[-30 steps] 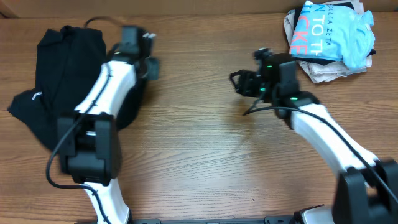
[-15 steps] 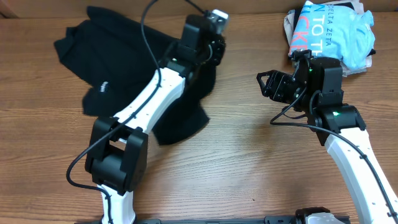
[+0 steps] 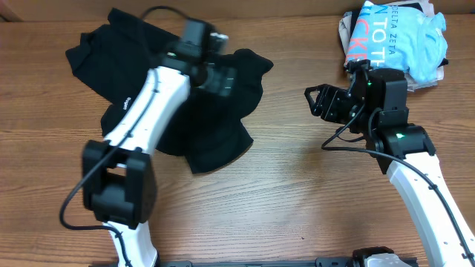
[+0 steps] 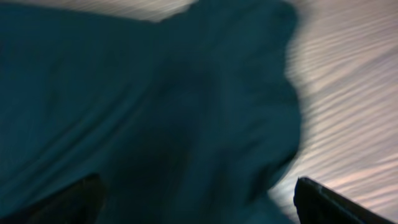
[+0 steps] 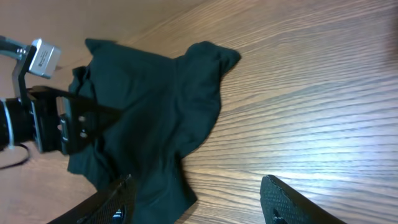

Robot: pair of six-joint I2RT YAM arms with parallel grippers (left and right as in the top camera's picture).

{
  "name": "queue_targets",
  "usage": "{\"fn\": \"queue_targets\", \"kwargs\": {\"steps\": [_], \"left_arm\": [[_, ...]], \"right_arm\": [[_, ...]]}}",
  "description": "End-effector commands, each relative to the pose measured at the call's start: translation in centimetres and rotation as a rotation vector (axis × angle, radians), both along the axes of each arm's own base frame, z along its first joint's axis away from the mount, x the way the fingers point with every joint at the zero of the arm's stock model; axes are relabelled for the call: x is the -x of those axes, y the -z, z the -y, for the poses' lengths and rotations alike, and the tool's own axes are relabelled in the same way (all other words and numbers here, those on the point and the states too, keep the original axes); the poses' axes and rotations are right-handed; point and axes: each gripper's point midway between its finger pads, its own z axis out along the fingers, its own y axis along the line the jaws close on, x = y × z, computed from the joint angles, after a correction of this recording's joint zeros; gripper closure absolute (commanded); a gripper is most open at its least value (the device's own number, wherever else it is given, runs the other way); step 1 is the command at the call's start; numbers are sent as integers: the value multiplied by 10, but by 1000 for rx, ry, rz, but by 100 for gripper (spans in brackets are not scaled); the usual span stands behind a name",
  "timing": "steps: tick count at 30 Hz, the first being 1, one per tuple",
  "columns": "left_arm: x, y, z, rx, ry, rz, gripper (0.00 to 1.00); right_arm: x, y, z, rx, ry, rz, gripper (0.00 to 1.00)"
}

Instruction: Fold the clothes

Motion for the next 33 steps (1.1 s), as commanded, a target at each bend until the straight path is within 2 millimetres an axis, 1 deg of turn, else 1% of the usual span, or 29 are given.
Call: {"fn": "queue_targets", "kwargs": {"steps": [1,3,6,8,12,15,19,21,23,27,30,33], "left_arm": [[-5,-24,-66,-19,-172,11,0],[-2,-16,-103,-17,-268,-33,0],[3,-6,-149,-13,-377,-76,0],[7,-1,-173,-14,-428,-93,1],[13,8,-206,-13,-499,-104,9],[14,16,-221,-12,-529,-93,12],[12,31,-225,-16,-529,-88,18],[13,41,-229,-37,-537,-91,18],[14,51,-237,-81,-564,-99,18],[14,64,-249,-131,-605,-112,15],[12,73,-251,-132,-608,-117,21],[10,90,-250,-126,-603,-136,28]], "right_arm": [[-3,-8,-11,11,-41,39,32],[-5,-5,-16,11,-53,35,32],[-6,1,-24,11,-71,25,32],[-7,4,-29,11,-85,22,32],[-8,4,-38,10,-105,34,32],[-9,2,-41,7,-111,46,32],[-10,0,-41,4,-110,51,32],[-10,1,-41,4,-110,50,32],[-9,2,-41,5,-110,45,32],[-8,3,-41,6,-110,40,32],[-9,2,-41,6,-110,41,32],[-8,2,-41,6,-110,41,32]]}}
